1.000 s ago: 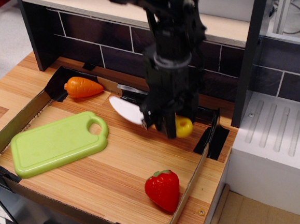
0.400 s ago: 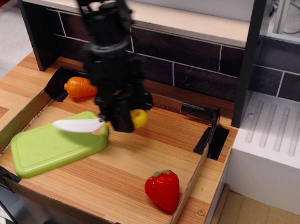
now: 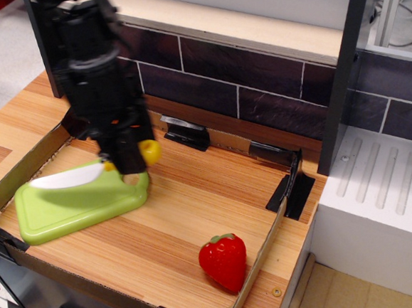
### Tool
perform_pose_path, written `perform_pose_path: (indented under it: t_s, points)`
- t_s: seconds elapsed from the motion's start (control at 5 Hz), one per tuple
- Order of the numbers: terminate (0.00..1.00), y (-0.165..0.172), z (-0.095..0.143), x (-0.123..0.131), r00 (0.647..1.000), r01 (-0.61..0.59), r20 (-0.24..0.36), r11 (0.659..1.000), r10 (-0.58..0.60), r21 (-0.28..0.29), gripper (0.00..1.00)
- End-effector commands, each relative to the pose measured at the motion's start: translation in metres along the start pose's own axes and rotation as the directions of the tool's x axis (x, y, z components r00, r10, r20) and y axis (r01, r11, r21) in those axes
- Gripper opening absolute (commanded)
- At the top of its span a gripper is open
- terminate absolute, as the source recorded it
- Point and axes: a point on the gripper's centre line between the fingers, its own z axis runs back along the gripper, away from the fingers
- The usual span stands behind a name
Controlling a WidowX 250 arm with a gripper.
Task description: Put knife on cutting board
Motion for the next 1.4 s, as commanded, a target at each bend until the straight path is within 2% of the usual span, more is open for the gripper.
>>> perform_pose_path:
  t_s: [0.0,0.2,0.4,0.8,1.0,1.2]
  points:
    - [0.00,-0.010,-0.011,0.032,0.989,-0.146,-0.005,0.989,0.147,0.024,0.00]
    - [0.00,-0.011,-0.020,0.038,0.984,-0.176,0.015,0.984,0.175,0.036,0.00]
    - [0.00,-0.012,-0.021,0.039,0.985,-0.166,0.050,0.985,0.164,0.040,1.00]
    - [0.00,-0.014,-0.007,0.029,0.989,-0.148,0.011,0.989,0.148,0.005,1.00]
    - [0.00,-0.013,0.008,0.020,0.991,-0.125,0.043,0.992,0.125,-0.019,1.00]
    - [0.00,-0.015,0.032,0.011,0.994,-0.071,0.075,0.993,0.078,-0.098,1.00]
